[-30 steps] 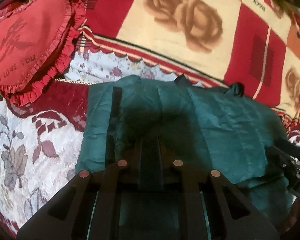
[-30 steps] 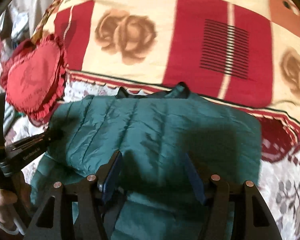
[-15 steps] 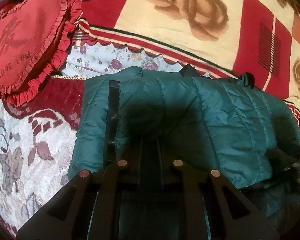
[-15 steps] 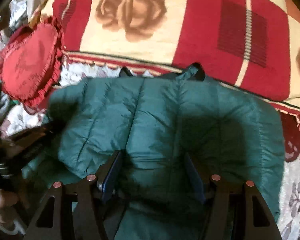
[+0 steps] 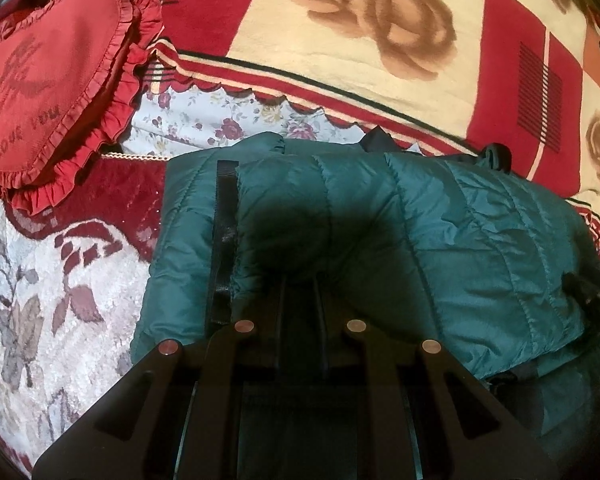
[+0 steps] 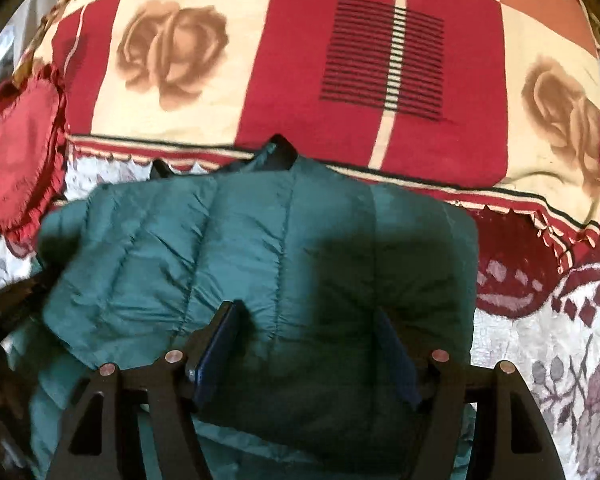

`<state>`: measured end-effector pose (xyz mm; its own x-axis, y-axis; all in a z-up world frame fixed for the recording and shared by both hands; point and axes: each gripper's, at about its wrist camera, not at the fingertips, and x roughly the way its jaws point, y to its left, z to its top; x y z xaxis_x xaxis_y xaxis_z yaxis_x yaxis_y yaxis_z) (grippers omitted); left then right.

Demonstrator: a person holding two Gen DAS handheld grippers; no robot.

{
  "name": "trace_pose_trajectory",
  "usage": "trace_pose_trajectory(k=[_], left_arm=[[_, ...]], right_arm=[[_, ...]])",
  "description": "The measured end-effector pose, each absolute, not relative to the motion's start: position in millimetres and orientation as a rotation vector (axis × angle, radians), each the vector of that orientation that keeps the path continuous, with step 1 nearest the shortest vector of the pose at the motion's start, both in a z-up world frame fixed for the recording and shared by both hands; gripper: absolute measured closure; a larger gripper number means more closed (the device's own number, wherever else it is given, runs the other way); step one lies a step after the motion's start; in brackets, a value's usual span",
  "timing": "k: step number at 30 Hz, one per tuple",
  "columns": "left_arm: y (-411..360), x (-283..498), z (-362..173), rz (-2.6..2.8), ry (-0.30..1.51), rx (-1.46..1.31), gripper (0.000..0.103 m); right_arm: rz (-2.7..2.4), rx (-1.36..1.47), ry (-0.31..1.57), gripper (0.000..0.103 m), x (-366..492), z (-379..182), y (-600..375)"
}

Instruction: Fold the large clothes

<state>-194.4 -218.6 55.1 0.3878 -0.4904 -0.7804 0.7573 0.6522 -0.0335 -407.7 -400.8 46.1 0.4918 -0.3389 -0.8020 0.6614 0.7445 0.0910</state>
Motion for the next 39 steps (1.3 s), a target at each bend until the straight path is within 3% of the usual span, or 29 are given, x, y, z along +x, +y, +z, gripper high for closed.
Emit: trace_pose_trajectory(k=[7,18,39], left_arm=[[-219,-195,53,-0.811,0.844,0.365,0.09],[-212,-195,58,-0.836,0.85,0.349,0.09],[-110,-251,106,-0.813,0.785,0.358,0.09]], right_arm=[[-0.63,0.422,0.888,0.035,-406,39,-404],[-0.545,0.553,0.784,0.035,-458,88,-377],[-0.475,0.65,0.764,0.03,-537,95,-327]])
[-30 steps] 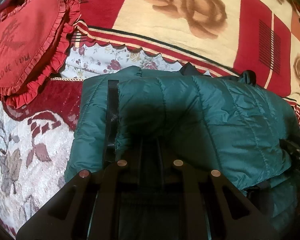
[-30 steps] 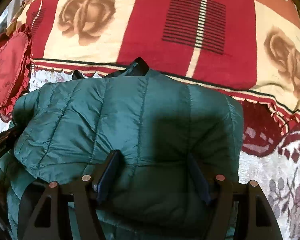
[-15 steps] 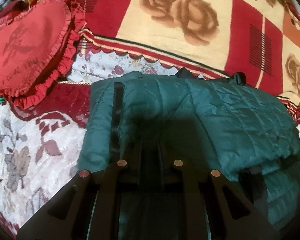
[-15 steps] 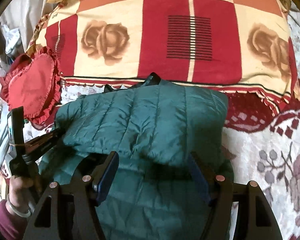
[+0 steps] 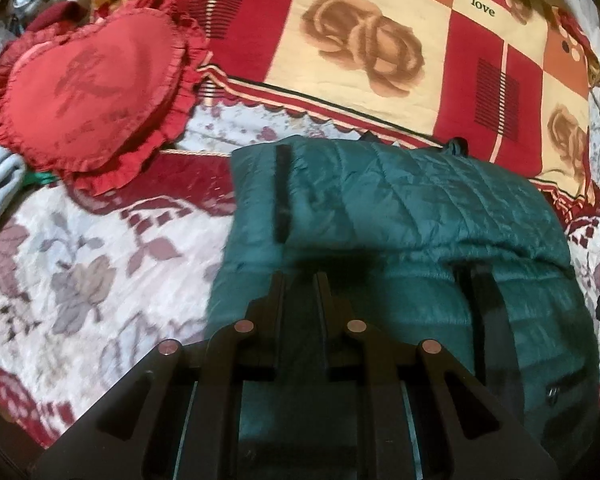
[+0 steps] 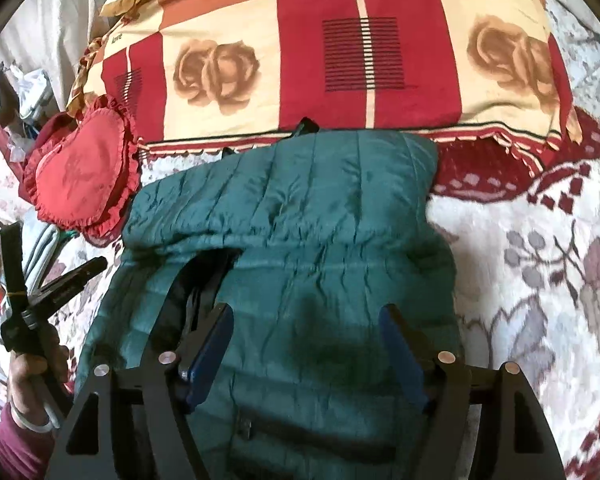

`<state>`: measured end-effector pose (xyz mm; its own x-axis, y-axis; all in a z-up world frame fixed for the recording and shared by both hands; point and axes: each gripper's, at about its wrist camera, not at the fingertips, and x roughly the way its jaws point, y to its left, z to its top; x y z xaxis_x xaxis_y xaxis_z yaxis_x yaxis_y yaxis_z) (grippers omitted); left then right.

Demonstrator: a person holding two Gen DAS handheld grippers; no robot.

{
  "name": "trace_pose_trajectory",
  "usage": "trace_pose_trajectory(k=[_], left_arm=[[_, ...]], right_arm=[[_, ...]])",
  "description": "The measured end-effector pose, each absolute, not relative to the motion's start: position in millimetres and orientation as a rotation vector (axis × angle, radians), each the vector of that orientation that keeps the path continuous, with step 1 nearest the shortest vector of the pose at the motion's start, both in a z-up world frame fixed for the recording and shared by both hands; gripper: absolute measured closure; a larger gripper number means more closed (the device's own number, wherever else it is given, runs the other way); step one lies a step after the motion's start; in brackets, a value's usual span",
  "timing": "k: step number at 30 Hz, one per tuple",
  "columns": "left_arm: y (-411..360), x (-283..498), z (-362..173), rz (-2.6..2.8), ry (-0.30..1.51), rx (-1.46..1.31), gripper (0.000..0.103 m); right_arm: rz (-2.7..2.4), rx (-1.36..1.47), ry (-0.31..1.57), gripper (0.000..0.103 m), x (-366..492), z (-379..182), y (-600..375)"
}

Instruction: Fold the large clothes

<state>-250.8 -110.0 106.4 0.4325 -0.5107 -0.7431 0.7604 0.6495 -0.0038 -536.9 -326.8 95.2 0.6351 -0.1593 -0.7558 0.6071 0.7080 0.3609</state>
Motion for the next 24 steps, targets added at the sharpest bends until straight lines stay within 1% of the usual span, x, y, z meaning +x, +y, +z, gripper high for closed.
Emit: trace_pose_trajectory(k=[2,6,16,24], left_arm=[[-98,-259,107,-0.816,0.782,0.362,0.09],[-76,-274,105,-0.818,0.776,0.379,0.09],[-35,-293,98,-0.809,0.811,0.346,0.09],[-4,-302,83,-0.8,0.869,0.337,0.09]], right_arm=[[-0.469,0.655,0.756,0.03,-544,97,-320],[-0.454,0.633,0.769,0.024,-557,100,-306],[-0.453,0.611,0.795,0.023,-587,97,-281],[-0.462,0.598,0.807,0.023,-607,92,-261]])
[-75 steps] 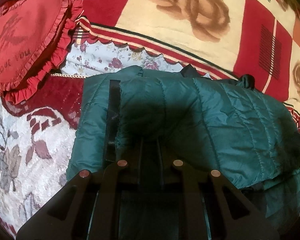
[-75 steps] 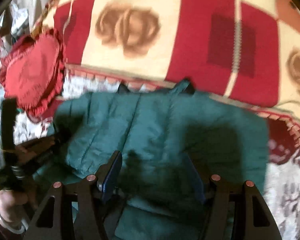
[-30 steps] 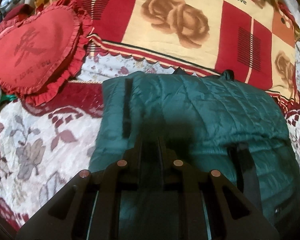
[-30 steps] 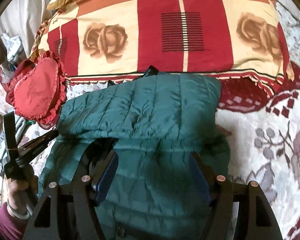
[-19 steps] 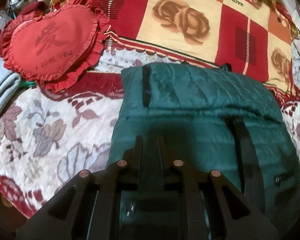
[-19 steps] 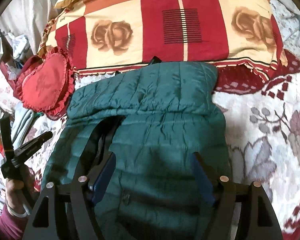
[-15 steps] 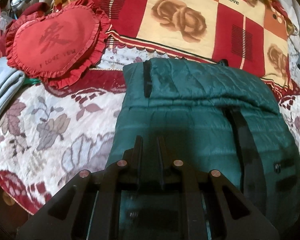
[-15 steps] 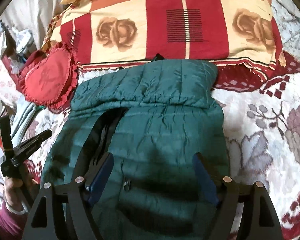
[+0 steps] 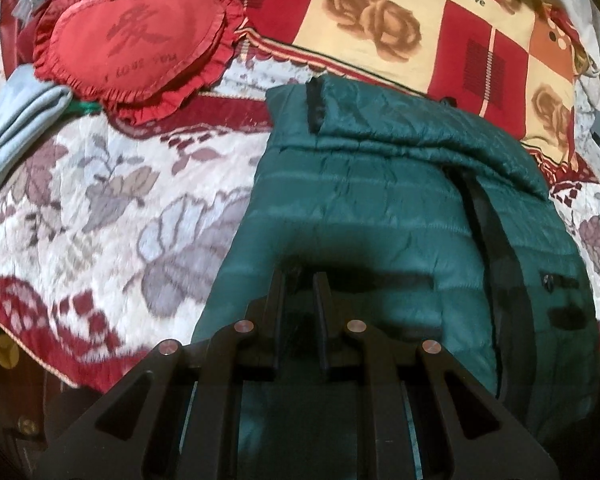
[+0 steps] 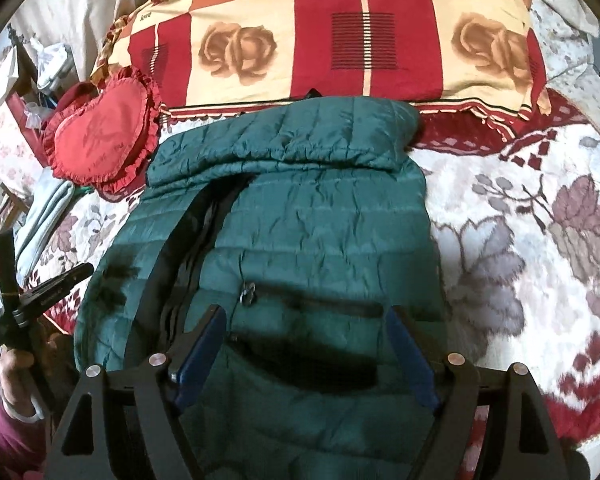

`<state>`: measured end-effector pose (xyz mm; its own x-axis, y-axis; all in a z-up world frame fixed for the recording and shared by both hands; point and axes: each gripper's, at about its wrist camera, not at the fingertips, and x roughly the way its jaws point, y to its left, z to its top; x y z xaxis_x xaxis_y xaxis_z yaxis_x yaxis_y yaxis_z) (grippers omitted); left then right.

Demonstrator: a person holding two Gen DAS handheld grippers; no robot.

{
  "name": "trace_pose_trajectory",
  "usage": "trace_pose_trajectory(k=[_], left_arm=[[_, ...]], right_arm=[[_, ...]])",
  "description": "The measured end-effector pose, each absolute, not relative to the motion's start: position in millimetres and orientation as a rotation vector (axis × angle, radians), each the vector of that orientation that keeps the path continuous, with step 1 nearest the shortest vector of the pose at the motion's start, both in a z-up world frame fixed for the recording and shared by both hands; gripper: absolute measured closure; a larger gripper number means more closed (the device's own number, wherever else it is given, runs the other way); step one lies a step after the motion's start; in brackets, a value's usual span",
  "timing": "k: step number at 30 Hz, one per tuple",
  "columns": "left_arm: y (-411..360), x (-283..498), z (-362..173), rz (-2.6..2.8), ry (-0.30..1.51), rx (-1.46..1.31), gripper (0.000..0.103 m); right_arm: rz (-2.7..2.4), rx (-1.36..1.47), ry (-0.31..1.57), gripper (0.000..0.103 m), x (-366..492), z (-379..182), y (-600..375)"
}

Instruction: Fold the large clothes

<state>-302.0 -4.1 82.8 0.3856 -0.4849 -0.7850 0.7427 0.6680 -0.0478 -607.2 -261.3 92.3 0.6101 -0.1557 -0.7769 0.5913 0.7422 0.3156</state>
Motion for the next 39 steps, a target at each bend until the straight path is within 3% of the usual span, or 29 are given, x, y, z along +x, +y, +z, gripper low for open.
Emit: trace_pose_trajectory(k=[16,39], left_arm=[[37,-309,64,-0.812,0.969,0.354,0.09],[75,-298,52,-0.889,1.144,0.275,0.09]], right_arm=[[-0.488,0.609,0.936,0.022,-666,73,-242],[-0.436,0.719,1.009,0.001,-679,45,-232]])
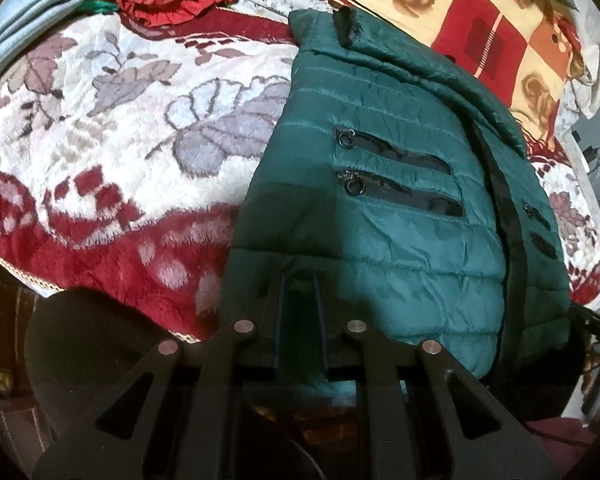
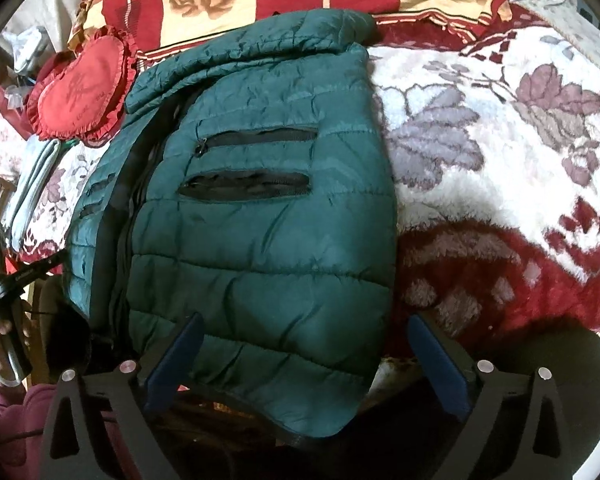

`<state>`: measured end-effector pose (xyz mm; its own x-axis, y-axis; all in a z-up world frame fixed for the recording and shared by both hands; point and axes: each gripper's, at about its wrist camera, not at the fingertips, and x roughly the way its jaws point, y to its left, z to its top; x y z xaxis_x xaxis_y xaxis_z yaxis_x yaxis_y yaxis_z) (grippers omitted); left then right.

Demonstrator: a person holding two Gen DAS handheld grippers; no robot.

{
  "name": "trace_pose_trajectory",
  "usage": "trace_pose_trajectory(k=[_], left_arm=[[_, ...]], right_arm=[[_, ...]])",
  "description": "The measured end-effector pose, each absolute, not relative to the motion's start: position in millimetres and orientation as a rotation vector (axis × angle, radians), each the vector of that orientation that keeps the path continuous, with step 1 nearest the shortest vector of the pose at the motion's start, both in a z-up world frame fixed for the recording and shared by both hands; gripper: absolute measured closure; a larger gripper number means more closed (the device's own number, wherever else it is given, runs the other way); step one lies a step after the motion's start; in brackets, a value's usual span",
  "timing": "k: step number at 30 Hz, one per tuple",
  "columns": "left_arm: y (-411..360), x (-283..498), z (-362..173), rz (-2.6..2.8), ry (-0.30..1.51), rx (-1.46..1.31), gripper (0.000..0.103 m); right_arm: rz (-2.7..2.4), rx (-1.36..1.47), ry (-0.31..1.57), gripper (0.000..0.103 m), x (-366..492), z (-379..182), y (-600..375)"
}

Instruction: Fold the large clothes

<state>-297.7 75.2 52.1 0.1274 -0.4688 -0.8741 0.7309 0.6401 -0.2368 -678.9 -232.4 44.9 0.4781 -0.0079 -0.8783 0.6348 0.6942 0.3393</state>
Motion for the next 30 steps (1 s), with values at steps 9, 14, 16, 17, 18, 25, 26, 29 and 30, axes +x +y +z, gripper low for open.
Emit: trace_pose_trajectory(k=[9,14,16,17,18,25,26,29,30], left_arm=[[81,-290,39,-0.998,1.287,0.192,0.027],[80,-292,36,-1.017,1.286,0.201,0.021],[80,-293,36,-1.01,1.289,0.207,0.021],[78,-292,36,-1.009,1.286,0.215,0.021],[75,-292,36,-1.002,1.279,0.232,0.021],[81,-280,43,-0.949,1.217,0.274,0.021],[81,-277,40,-0.938,1.229,0.274,0.021],[78,-274,28,-0.938,1.267,0.275,0.021],[77,-276,26,-0.947,1.279,0.275,0.021]], right_arm=[[-0.408,0.724,1.049,0.001,-674,38,-232],[-0.407,0.755,1.05,0.0,-674,34,-235],[-0.401,0.755,1.051,0.0,-673,34,-235],[-0.398,0.753,1.053,0.0,-673,34,-235],[-0.401,0.746,1.053,0.0,-673,35,-235],[-0.416,0.764,1.024,0.0,-677,42,-242],[-0.415,0.768,1.026,0.0,-676,41,-243],[-0.415,0.771,1.037,0.0,-675,37,-244],[-0.413,0.771,1.039,0.0,-675,37,-244]])
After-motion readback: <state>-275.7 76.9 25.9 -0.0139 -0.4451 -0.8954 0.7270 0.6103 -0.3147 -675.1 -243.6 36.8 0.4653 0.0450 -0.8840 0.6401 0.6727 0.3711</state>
